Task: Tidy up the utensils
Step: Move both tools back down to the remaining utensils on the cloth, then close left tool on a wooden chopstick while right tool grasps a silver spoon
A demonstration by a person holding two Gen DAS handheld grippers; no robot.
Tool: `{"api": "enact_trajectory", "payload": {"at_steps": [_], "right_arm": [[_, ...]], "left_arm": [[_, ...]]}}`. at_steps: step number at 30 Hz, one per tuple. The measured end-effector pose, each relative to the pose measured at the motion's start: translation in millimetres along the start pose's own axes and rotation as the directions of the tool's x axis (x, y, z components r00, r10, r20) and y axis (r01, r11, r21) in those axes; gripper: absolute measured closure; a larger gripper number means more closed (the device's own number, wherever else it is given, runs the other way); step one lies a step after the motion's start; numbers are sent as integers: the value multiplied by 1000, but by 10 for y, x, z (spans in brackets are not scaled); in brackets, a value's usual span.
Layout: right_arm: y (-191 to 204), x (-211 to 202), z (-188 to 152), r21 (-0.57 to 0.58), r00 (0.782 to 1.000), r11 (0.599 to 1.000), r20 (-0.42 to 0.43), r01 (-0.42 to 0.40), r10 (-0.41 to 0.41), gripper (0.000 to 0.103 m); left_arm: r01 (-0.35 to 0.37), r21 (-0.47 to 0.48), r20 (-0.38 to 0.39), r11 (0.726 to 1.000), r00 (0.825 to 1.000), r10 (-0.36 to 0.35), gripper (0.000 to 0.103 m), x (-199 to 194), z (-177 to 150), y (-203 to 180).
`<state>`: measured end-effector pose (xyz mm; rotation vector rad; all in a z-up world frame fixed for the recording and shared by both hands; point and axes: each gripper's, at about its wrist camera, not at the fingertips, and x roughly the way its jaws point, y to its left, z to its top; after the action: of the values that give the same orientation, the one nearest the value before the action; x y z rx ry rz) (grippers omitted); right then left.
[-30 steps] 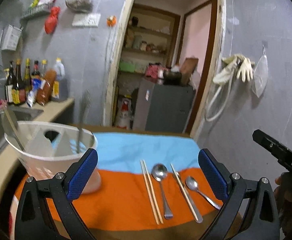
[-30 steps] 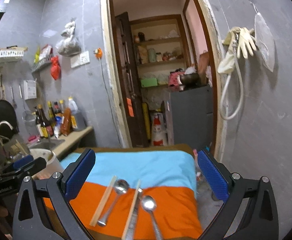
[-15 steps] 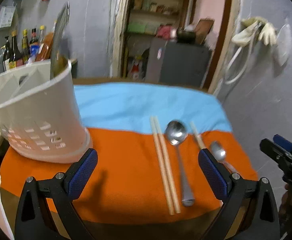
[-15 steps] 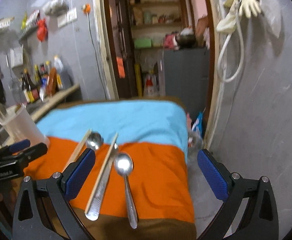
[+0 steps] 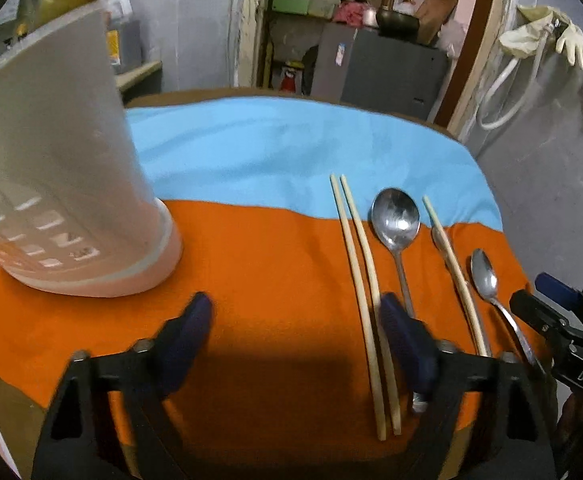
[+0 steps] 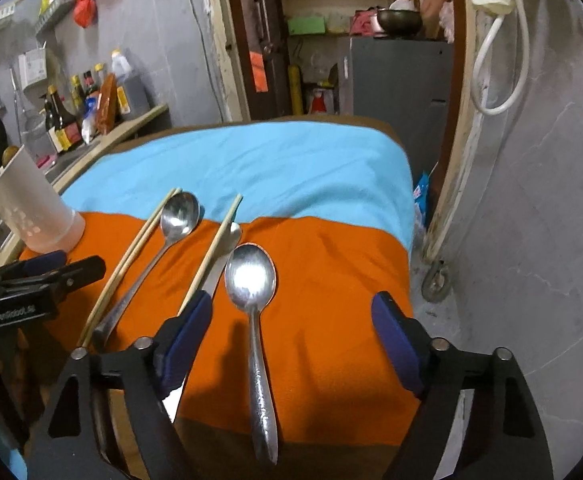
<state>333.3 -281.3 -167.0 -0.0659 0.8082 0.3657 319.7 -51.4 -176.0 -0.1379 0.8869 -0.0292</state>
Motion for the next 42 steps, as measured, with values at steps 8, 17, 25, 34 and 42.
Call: {"api": "enact_trajectory", "payload": {"at_steps": [8, 17, 25, 34, 42], "right_arm": [[128, 193, 12, -89, 995, 996, -89, 27, -35, 45], [170, 351, 159, -126, 993, 991, -110, 33, -47, 45], [213, 434, 253, -146, 992, 989, -124, 4, -22, 61], [233, 408, 257, -122, 993, 992, -122, -27, 12, 72], [164, 94, 201, -45, 998, 997, 10, -69, 69, 72]], "left_arm": [[-2, 87, -26, 996, 1000, 4, 47, 117, 133, -98], [44, 107, -78, 993, 996, -36, 52, 399, 462, -122], [53, 112, -97, 992, 994, -42, 68, 457, 581, -116], [167, 38, -164, 985, 974, -158, 98, 485, 665, -71], [312, -108, -87, 944, 943, -321, 101, 237, 510, 82]]}}
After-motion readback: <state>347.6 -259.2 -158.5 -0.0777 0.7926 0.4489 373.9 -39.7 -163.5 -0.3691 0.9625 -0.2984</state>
